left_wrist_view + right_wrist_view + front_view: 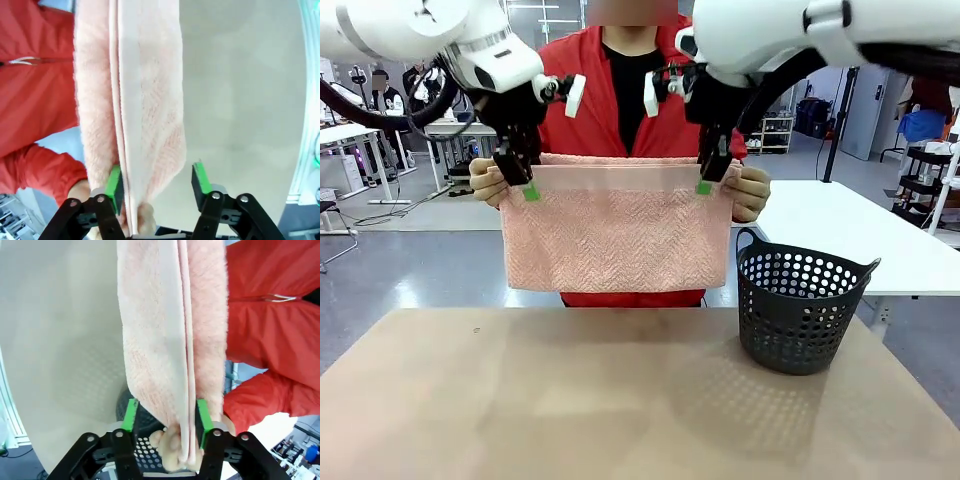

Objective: Fold the towel.
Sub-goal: Release the end of the 100 cm Hotel Towel you were holding.

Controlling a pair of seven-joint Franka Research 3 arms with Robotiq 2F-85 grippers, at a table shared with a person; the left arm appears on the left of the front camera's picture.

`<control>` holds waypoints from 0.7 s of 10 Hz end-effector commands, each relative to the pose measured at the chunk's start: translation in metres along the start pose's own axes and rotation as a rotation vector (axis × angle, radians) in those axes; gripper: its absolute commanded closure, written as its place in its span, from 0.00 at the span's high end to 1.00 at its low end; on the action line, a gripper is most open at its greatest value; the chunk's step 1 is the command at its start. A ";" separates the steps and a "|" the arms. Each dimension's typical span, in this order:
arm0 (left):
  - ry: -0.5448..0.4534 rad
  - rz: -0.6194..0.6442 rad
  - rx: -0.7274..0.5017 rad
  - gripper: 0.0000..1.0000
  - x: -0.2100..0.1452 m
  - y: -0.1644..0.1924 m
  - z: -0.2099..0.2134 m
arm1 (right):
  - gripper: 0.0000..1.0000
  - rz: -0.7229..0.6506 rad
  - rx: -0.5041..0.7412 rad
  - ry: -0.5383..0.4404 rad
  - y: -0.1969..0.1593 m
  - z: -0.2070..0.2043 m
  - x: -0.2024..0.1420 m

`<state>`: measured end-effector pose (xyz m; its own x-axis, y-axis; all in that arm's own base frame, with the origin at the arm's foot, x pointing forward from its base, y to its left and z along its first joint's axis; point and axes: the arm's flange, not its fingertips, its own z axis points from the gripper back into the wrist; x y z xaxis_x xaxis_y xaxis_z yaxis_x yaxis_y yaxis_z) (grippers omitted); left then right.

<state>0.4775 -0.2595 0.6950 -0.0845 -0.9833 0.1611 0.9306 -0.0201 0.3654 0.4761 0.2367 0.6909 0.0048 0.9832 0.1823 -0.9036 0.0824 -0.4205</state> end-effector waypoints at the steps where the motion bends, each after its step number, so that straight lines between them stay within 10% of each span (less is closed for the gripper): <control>1: -0.051 0.038 0.036 1.00 -0.008 -0.010 0.035 | 1.00 -0.022 -0.038 -0.039 0.006 0.037 -0.013; 7: -0.144 0.610 0.074 1.00 -0.133 -0.059 0.136 | 1.00 -0.561 -0.080 -0.219 0.033 0.145 -0.140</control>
<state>0.4008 -0.1161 0.7912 0.2900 -0.8600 0.4198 0.8463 0.4352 0.3070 0.3951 0.0894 0.7932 0.2835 0.8199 0.4975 -0.8122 0.4810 -0.3300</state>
